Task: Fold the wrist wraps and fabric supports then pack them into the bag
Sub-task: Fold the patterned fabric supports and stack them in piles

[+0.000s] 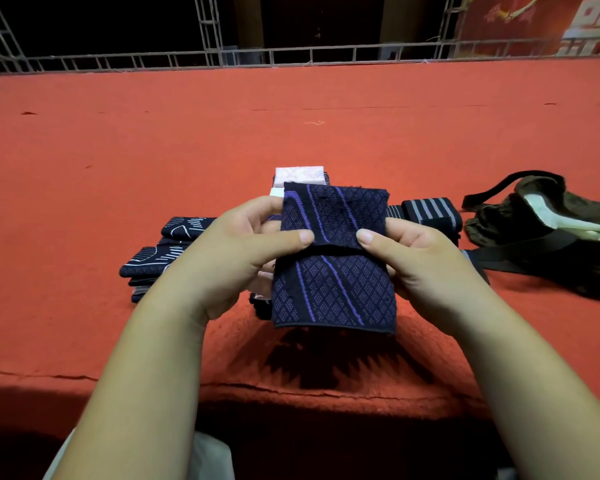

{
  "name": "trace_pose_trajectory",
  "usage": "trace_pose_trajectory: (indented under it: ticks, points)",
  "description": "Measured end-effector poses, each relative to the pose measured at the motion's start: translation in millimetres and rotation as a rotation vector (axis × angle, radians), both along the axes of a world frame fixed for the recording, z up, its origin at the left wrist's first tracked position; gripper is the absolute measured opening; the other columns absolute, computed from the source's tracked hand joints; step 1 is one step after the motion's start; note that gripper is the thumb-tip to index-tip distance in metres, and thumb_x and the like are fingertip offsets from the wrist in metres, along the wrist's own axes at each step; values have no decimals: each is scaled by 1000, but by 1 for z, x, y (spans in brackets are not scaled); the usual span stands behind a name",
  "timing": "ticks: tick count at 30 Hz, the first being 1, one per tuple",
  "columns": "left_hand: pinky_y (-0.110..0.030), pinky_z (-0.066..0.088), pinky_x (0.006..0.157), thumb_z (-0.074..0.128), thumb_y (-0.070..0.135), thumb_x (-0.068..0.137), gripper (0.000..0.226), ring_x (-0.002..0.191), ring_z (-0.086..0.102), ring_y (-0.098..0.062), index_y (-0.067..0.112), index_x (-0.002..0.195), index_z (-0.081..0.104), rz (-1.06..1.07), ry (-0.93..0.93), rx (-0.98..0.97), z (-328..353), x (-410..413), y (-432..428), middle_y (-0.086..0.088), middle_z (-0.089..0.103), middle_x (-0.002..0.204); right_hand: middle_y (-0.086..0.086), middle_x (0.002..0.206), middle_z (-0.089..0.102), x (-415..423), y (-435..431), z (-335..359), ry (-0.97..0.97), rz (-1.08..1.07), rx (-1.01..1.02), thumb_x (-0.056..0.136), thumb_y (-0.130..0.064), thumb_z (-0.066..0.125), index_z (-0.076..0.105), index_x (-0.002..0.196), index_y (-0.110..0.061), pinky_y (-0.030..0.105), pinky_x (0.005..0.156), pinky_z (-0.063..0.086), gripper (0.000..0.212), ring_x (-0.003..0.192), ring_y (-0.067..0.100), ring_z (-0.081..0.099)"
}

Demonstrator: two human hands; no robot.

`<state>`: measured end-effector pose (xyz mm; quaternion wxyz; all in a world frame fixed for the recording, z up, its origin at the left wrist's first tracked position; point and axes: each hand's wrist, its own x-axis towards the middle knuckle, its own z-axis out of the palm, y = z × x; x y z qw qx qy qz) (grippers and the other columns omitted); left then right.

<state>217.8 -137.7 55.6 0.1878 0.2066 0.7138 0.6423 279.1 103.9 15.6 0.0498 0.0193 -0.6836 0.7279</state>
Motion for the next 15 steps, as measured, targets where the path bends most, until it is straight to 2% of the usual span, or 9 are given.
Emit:
trace_pose_trajectory:
  ticks: [2,3,5,7,9,10,12,14,15]
  points:
    - [-55,57,81,71,12,100,32,111,74,-45,20,130,68,2,9,18,-2,-3,-2,-8,78,123,18,125,77,1,-1,2,-21,25,-29,107,-23,62,72,130,-10,37,81,64,28,108,33,76]
    - [-68,55,89,70,8,99,32,115,72,-46,17,130,67,14,8,34,-3,-3,-2,-8,78,123,17,127,76,2,-1,3,-30,48,-51,107,-22,62,71,132,-11,37,80,65,29,108,31,75]
    - [-80,45,97,68,2,99,30,114,74,-42,12,128,68,36,-8,70,-4,-2,0,-11,78,122,12,133,75,3,-2,4,-39,100,-125,107,-17,60,67,138,-16,49,95,62,33,116,31,73]
    - [-71,51,88,67,-2,99,30,103,77,-33,11,126,71,55,-5,95,-4,-3,1,-15,77,123,12,137,72,2,0,3,-46,131,-210,107,-8,55,66,141,-21,54,106,55,38,127,35,69]
    - [-47,58,77,65,-4,99,31,95,74,-25,10,125,72,63,-6,140,-5,-5,2,-19,74,126,15,139,71,2,2,1,-68,151,-253,108,-6,52,69,139,-25,56,111,51,40,134,40,63]
    - [-42,59,80,63,-7,98,33,99,72,-26,9,126,72,56,-22,173,-6,-6,1,-22,72,130,17,140,70,3,3,1,-88,159,-244,107,-9,54,70,137,-28,59,111,50,40,134,42,62]
    - [-45,55,93,55,-11,98,36,108,67,-33,5,126,72,37,-86,236,-8,-8,1,-22,72,128,19,140,69,3,5,2,-117,174,-202,102,-17,59,72,134,-32,59,100,56,38,121,41,67]
    - [-40,60,86,47,-12,98,40,103,68,-32,6,122,73,27,-152,278,-8,-8,1,-18,75,116,15,124,74,3,7,4,-110,173,-226,103,-17,57,73,131,-31,43,76,61,35,100,30,68]
    - [-36,63,80,44,-12,98,42,99,70,-30,5,122,72,34,-171,288,-7,-7,1,-17,75,112,12,117,74,2,8,5,-104,173,-260,106,-13,52,75,128,-30,38,70,60,36,93,26,68]
